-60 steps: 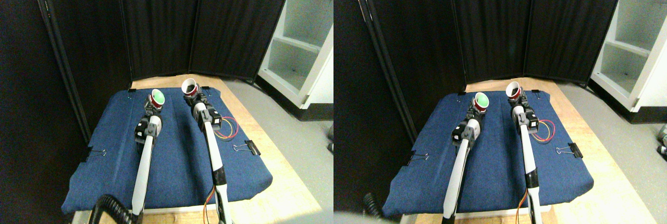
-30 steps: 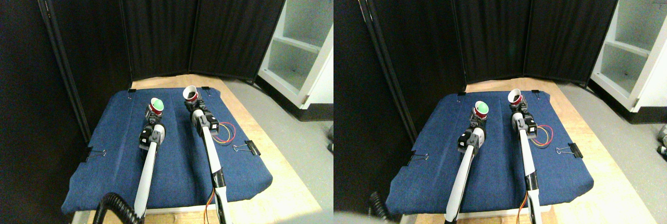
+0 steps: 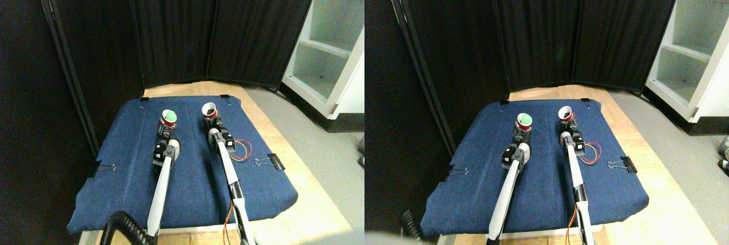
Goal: Pour (bimanual)
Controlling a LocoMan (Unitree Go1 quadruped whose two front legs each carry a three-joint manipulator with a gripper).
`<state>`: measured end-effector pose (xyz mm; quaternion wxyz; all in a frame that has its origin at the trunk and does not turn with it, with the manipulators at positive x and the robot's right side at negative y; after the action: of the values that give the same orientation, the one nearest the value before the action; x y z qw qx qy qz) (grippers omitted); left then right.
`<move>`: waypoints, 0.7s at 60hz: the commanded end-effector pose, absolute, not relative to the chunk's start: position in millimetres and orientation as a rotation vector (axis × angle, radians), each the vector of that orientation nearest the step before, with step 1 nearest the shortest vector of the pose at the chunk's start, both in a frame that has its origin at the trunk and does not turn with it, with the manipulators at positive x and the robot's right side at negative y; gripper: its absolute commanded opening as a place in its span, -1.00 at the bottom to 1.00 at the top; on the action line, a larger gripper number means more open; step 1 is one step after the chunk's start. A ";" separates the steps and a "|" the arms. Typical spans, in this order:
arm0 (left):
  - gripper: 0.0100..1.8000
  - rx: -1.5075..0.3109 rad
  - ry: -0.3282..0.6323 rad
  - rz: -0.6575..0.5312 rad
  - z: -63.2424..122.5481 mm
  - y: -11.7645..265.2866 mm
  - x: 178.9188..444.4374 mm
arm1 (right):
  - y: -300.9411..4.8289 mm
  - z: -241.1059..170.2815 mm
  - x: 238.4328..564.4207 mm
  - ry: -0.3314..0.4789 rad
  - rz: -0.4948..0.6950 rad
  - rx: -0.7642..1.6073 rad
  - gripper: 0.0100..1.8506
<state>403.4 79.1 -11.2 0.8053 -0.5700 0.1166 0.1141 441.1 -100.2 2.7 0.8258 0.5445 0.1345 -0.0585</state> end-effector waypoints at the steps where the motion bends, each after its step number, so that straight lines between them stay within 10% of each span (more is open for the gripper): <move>1: -1.00 -1.241 0.219 0.229 -7.6 79.1 408.7 | -98.0 6.6 444.0 0.252 -0.110 1.160 -0.93; 42: -1.00 -1.286 0.201 0.263 -20.3 81.1 423.9 | -90.9 2.0 428.6 0.232 -0.121 1.284 -1.00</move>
<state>417.6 80.3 -25.3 0.7851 -0.5944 0.1107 0.1344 428.4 -93.1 -8.1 0.7871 0.5987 0.1275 -0.0754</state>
